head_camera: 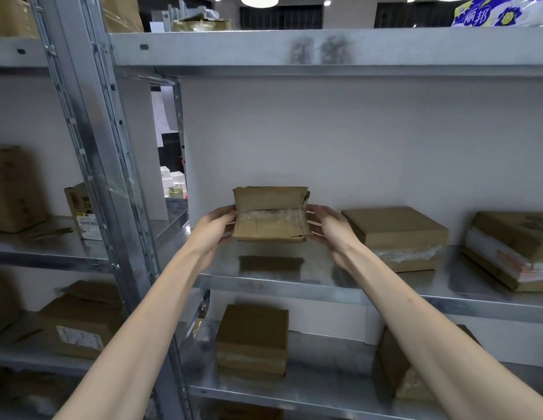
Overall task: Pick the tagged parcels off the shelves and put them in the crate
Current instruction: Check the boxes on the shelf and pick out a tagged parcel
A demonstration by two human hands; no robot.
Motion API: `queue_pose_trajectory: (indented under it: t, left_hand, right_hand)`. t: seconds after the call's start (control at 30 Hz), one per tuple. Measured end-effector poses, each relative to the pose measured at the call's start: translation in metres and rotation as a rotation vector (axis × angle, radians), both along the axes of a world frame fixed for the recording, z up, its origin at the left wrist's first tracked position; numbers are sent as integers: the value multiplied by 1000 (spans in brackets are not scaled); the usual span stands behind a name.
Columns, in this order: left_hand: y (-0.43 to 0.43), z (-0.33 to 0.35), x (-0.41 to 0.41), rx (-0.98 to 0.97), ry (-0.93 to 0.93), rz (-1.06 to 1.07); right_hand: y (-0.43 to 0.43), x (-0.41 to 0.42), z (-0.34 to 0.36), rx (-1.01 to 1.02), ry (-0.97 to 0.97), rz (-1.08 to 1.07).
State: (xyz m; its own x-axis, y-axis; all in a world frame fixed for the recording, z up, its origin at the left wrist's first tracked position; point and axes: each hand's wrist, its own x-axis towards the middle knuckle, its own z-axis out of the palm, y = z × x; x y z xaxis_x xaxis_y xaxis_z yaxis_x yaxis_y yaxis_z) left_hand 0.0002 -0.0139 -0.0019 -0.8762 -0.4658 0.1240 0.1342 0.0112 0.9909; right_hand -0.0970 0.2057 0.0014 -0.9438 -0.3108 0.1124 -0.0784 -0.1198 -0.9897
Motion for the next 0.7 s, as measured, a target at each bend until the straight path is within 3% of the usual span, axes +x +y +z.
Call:
queue_pose_trajectory:
  t: [0.3, 0.7]
  left_hand:
    - [4, 5, 0, 117, -4, 74]
    - [13, 9, 11, -23, 59, 71]
  right_hand:
    - [-1, 3, 4, 14, -31, -28]
    - [-5, 3, 1, 21, 39, 9]
